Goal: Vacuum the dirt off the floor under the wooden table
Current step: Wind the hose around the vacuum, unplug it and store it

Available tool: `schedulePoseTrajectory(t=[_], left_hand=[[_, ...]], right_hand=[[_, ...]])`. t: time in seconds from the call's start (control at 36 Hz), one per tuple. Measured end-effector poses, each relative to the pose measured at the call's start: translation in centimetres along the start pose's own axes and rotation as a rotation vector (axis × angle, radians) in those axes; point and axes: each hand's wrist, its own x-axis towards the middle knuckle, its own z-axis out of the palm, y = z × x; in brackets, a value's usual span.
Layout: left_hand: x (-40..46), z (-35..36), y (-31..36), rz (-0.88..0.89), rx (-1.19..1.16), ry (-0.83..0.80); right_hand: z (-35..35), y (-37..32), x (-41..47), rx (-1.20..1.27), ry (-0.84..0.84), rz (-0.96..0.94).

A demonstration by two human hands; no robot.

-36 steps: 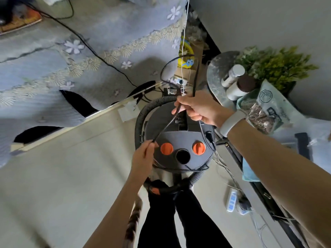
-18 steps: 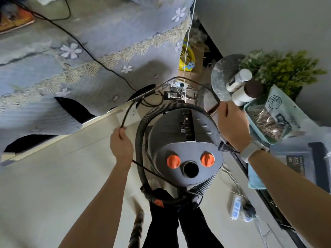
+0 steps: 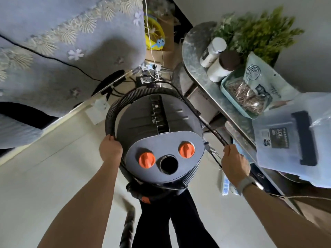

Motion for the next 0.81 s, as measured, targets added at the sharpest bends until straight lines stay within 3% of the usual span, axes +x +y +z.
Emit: schedulePoseTrajectory(t=[0.19,0.36,0.56,0.72,0.81], left_hand=[[0.6,1.6,-0.6,-0.102,-0.213,-0.173],[-3.0,1.9,-0.5,-0.062,-0.407,-0.208],[-4.7,1.0,0.0,0.265,-0.118,-0.066],[-5.1,2.0,5.7,0.519,0.220,-0.053],[-5.3,3.0,9.0,0.636,0.362,-0.057]], right_hand=[[1.8,1.0,1.1,0.068,-0.071,0.086],[3.2,2.0,1.6,0.113,-0.132,0.133],[2.0,1.2,4.2,0.262,-0.121,0.211],[1.2,-1.3,7.4,0.197,-0.092,0.078],[1.3,-2.4,9.0,0.236,-0.079,0.103]])
